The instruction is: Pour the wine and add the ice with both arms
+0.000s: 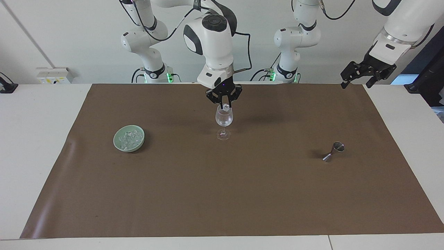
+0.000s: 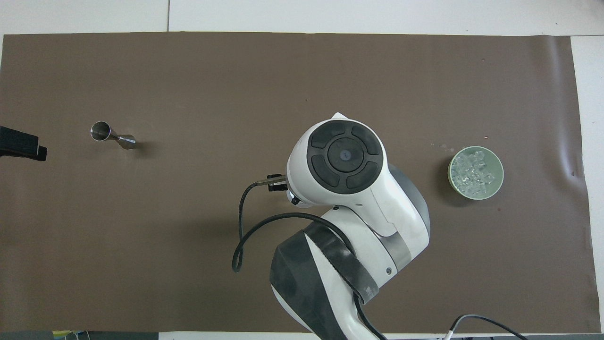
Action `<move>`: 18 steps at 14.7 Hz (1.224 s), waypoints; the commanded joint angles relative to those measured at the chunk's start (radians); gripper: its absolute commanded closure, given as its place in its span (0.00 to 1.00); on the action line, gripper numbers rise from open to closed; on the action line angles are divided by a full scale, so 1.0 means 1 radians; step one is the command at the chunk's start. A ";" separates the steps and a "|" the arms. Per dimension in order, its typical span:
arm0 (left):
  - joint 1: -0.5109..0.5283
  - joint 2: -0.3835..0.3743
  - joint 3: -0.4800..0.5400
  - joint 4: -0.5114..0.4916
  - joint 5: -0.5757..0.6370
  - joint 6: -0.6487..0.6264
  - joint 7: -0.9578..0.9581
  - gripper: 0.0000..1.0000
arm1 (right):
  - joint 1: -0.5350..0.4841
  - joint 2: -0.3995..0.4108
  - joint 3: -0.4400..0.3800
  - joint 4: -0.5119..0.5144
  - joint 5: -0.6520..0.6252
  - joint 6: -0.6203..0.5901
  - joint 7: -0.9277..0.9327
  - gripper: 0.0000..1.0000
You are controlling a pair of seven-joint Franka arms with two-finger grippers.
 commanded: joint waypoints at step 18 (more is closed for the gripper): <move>-0.019 0.055 0.006 0.054 0.011 -0.015 0.016 0.00 | -0.020 -0.022 0.001 0.044 -0.015 -0.065 0.054 0.42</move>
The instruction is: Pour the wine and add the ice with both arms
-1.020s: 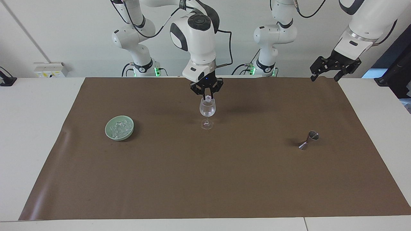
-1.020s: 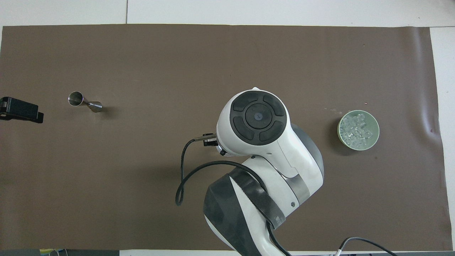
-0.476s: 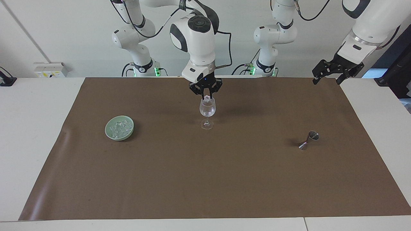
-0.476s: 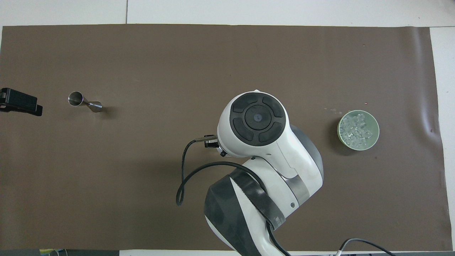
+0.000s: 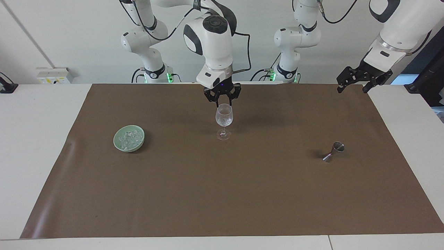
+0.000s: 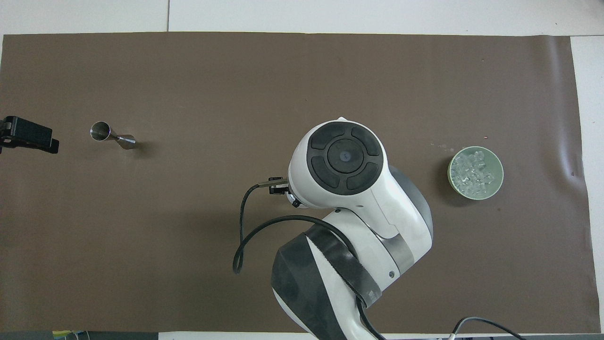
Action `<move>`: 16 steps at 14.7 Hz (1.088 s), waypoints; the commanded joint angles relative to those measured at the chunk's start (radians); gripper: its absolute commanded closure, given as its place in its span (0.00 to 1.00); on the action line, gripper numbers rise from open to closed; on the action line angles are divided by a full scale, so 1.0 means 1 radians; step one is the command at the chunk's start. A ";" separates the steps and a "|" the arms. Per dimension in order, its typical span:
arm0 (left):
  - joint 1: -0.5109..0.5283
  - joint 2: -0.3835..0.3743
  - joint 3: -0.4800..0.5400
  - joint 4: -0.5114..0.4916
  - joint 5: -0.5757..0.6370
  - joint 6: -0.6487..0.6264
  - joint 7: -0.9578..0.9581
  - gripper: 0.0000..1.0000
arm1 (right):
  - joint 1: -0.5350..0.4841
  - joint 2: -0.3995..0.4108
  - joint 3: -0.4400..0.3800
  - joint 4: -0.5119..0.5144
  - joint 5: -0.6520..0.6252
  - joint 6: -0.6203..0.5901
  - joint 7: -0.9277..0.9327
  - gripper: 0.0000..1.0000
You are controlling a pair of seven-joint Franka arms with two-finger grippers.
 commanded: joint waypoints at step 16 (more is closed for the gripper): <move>-0.001 -0.007 0.003 -0.002 0.011 -0.006 0.013 0.00 | -0.626 -0.202 -0.009 0.049 -0.088 -0.324 -0.478 0.00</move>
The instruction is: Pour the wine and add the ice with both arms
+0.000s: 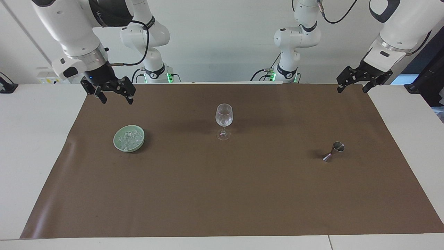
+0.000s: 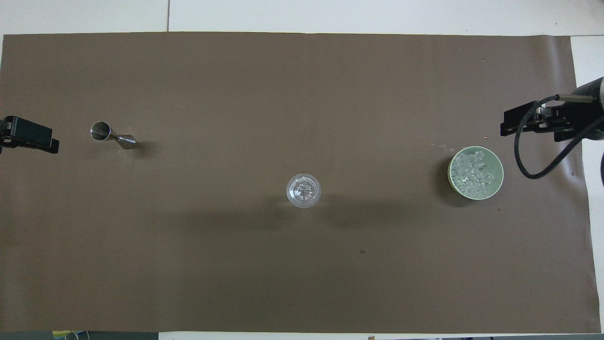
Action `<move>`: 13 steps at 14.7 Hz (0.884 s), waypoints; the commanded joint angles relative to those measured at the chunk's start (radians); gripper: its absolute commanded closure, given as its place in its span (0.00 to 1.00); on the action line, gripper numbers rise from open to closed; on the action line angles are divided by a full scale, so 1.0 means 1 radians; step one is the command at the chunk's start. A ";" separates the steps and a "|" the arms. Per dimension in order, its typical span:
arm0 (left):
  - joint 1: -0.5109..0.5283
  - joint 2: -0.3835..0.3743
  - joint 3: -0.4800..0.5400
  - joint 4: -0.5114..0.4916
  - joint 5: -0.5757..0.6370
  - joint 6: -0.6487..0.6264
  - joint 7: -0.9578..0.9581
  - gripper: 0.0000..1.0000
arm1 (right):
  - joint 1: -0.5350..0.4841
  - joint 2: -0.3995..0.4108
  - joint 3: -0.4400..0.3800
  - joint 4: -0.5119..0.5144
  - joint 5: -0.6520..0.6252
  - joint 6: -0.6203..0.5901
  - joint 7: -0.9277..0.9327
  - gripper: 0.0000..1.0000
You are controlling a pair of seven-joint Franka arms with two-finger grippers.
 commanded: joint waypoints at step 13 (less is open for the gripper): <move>-0.001 -0.007 0.003 -0.002 0.011 -0.005 0.013 0.00 | -0.062 -0.111 -0.089 -0.028 -0.038 -0.159 -0.226 0.00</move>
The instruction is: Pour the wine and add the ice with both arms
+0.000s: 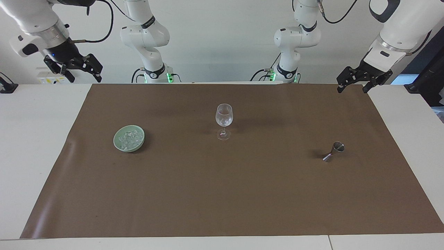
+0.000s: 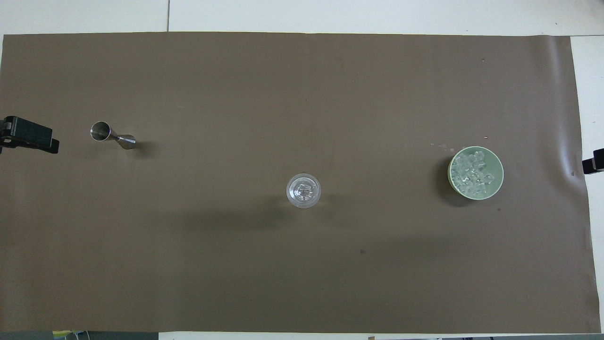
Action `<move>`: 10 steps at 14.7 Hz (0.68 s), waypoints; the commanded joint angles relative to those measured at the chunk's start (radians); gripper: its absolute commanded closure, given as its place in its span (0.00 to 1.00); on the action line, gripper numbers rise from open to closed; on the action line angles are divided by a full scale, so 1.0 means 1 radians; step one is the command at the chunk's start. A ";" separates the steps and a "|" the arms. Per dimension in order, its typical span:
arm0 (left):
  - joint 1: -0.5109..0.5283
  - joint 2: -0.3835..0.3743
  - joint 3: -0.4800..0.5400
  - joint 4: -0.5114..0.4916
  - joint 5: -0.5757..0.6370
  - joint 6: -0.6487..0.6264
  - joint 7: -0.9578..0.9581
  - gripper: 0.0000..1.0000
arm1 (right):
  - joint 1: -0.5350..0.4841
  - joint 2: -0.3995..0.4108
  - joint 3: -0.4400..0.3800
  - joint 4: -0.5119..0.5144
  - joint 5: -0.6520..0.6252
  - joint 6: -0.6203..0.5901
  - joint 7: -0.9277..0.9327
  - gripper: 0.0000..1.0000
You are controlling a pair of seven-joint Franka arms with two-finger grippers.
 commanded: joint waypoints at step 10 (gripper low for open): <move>-0.002 -0.007 0.003 -0.002 0.011 -0.006 0.013 0.00 | -0.005 -0.026 0.031 -0.044 -0.024 0.065 0.017 0.00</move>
